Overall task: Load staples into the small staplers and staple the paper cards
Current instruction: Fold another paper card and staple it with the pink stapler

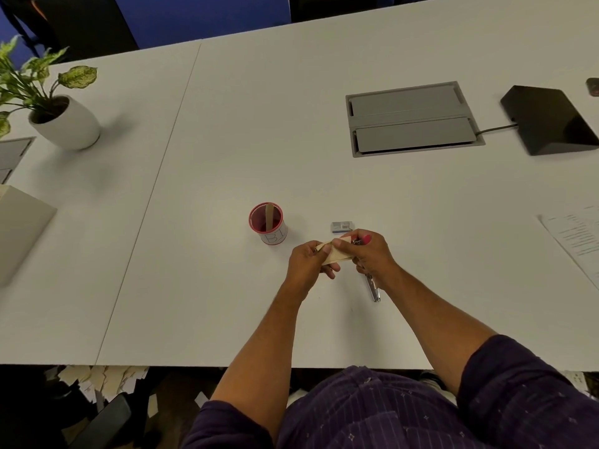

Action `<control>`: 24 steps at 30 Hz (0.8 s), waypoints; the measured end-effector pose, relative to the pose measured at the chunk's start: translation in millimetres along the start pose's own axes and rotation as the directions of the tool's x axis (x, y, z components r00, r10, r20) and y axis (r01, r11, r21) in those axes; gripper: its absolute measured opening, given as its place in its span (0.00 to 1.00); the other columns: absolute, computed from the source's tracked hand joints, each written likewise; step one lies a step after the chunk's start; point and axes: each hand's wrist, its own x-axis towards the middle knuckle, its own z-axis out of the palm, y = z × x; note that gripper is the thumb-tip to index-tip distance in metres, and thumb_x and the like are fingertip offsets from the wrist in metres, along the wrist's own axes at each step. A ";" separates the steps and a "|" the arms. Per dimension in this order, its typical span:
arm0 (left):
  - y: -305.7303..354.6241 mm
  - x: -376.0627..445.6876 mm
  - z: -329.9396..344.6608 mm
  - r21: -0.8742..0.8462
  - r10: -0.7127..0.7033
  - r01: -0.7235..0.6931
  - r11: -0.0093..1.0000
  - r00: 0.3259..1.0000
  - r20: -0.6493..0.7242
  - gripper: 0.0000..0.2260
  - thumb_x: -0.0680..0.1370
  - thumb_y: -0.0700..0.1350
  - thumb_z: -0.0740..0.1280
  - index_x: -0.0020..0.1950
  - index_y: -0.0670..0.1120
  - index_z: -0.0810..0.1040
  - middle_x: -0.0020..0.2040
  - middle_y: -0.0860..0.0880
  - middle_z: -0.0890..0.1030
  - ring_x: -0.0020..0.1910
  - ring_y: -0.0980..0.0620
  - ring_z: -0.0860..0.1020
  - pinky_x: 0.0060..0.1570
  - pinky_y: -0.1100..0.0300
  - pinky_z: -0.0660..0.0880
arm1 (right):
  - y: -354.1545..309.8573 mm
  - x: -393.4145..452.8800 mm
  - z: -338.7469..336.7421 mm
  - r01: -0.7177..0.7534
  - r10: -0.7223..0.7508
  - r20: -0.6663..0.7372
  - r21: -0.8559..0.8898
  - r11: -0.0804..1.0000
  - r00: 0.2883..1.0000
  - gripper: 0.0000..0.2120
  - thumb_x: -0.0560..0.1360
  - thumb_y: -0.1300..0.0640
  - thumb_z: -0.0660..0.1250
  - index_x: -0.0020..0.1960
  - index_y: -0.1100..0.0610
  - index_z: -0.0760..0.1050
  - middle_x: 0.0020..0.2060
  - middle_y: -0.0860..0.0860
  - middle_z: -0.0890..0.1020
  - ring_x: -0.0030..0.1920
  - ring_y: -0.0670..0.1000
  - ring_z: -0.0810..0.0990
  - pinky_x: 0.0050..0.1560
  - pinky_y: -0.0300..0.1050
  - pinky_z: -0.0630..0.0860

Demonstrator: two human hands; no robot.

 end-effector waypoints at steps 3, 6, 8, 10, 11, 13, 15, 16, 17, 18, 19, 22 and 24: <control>1.7 -0.2 -1.1 -0.065 0.021 -0.019 0.998 0.999 0.027 0.13 0.83 0.44 0.65 0.57 0.35 0.80 0.41 0.33 0.83 0.33 0.45 0.82 0.37 0.54 0.81 | -1.4 2.6 -1.1 0.034 -0.034 -0.028 -0.019 0.999 0.999 0.23 0.64 0.44 0.83 0.44 0.61 0.79 0.31 0.53 0.76 0.25 0.47 0.67 0.24 0.39 0.63; 3.0 -0.8 3.4 -0.079 0.029 -0.027 0.996 0.999 0.019 0.16 0.84 0.49 0.63 0.57 0.36 0.80 0.41 0.36 0.84 0.34 0.45 0.83 0.38 0.55 0.81 | -2.3 5.2 -1.1 0.044 -0.046 -0.050 -0.042 0.998 0.998 0.24 0.66 0.47 0.82 0.45 0.65 0.77 0.35 0.57 0.79 0.26 0.48 0.68 0.24 0.41 0.64; 3.8 -0.3 7.7 -0.092 0.028 -0.029 0.995 1.000 -0.014 0.16 0.84 0.49 0.61 0.57 0.37 0.80 0.40 0.37 0.84 0.33 0.46 0.83 0.37 0.56 0.81 | -2.3 5.3 -0.1 0.044 -0.047 -0.059 -0.047 0.998 0.997 0.25 0.67 0.47 0.81 0.47 0.66 0.77 0.36 0.57 0.81 0.27 0.48 0.69 0.24 0.41 0.64; 5.2 1.4 10.1 -0.092 0.013 -0.019 0.996 0.998 -0.064 0.15 0.85 0.48 0.60 0.55 0.39 0.80 0.41 0.37 0.84 0.32 0.47 0.83 0.35 0.57 0.81 | -2.5 5.1 0.7 0.042 -0.045 -0.061 -0.048 0.998 0.997 0.25 0.67 0.47 0.81 0.47 0.66 0.77 0.37 0.57 0.81 0.27 0.49 0.69 0.24 0.41 0.65; 6.1 2.5 10.5 -0.095 0.005 -0.013 0.995 0.996 -0.084 0.14 0.85 0.47 0.60 0.54 0.40 0.81 0.41 0.37 0.84 0.32 0.47 0.82 0.35 0.57 0.81 | -3.2 4.8 1.3 0.044 -0.047 -0.058 -0.050 0.998 0.997 0.25 0.67 0.47 0.81 0.47 0.66 0.77 0.37 0.57 0.80 0.27 0.49 0.69 0.24 0.41 0.65; 7.2 3.8 10.0 -0.122 -0.009 -0.003 0.993 0.995 -0.101 0.13 0.85 0.46 0.60 0.53 0.40 0.81 0.42 0.37 0.83 0.32 0.47 0.83 0.36 0.57 0.81 | -5.3 4.0 2.9 0.056 -0.058 -0.050 -0.050 0.997 0.997 0.27 0.65 0.45 0.81 0.48 0.65 0.78 0.36 0.57 0.79 0.27 0.48 0.70 0.24 0.41 0.66; 7.2 3.8 7.8 -0.132 -0.006 -0.007 0.991 0.995 -0.097 0.13 0.84 0.46 0.62 0.55 0.37 0.80 0.45 0.36 0.83 0.35 0.46 0.83 0.38 0.56 0.82 | -7.8 3.6 4.3 0.059 -0.061 -0.042 -0.050 0.997 0.997 0.29 0.62 0.42 0.81 0.48 0.65 0.78 0.34 0.56 0.78 0.26 0.48 0.70 0.24 0.40 0.66; 6.4 3.4 6.4 -0.131 0.003 -0.015 0.991 0.996 -0.089 0.13 0.84 0.46 0.62 0.56 0.36 0.80 0.46 0.36 0.84 0.36 0.45 0.83 0.39 0.56 0.82 | -8.8 3.3 4.0 0.054 -0.056 -0.035 -0.054 0.997 0.998 0.30 0.62 0.41 0.81 0.47 0.64 0.78 0.32 0.55 0.77 0.26 0.47 0.69 0.24 0.40 0.65; 5.1 2.7 5.1 -0.131 0.011 -0.021 0.991 0.997 -0.075 0.13 0.84 0.46 0.63 0.57 0.36 0.80 0.46 0.35 0.84 0.37 0.45 0.83 0.40 0.56 0.81 | -9.9 3.3 3.2 0.042 -0.044 -0.027 -0.060 0.997 0.999 0.29 0.62 0.40 0.81 0.47 0.63 0.78 0.31 0.54 0.76 0.25 0.47 0.69 0.24 0.39 0.65; 4.0 2.1 3.8 -0.131 0.013 -0.021 0.991 0.998 -0.063 0.13 0.83 0.46 0.63 0.57 0.36 0.79 0.46 0.35 0.84 0.38 0.45 0.83 0.40 0.56 0.81 | -11.2 3.1 1.9 0.022 -0.023 -0.018 -0.064 0.998 1.000 0.29 0.62 0.39 0.81 0.46 0.62 0.79 0.30 0.53 0.75 0.25 0.47 0.68 0.24 0.39 0.65; 2.8 1.7 2.6 -0.132 0.010 -0.017 0.991 0.998 -0.056 0.13 0.83 0.46 0.63 0.57 0.36 0.79 0.46 0.35 0.84 0.38 0.45 0.83 0.41 0.56 0.80 | -12.9 3.2 0.8 -0.003 0.003 -0.010 -0.061 0.998 1.000 0.28 0.63 0.37 0.80 0.45 0.60 0.79 0.30 0.52 0.75 0.25 0.47 0.68 0.24 0.38 0.64; 0.4 2.1 -3.0 -0.163 -0.006 -0.005 0.987 0.998 -0.066 0.12 0.83 0.46 0.64 0.57 0.38 0.79 0.45 0.36 0.84 0.35 0.48 0.82 0.40 0.57 0.79 | -19.5 3.1 -1.8 -0.139 0.138 -0.025 -0.051 0.989 0.990 0.31 0.66 0.26 0.73 0.46 0.55 0.79 0.34 0.51 0.78 0.26 0.46 0.69 0.25 0.39 0.66; -0.4 2.9 -7.8 -0.184 -0.019 0.008 0.983 0.998 -0.057 0.12 0.83 0.47 0.64 0.57 0.39 0.79 0.44 0.38 0.85 0.34 0.50 0.81 0.41 0.58 0.79 | -20.5 3.2 -4.7 -0.301 0.300 -0.042 -0.016 0.954 0.953 0.34 0.72 0.25 0.64 0.50 0.57 0.76 0.36 0.53 0.78 0.28 0.47 0.70 0.27 0.40 0.69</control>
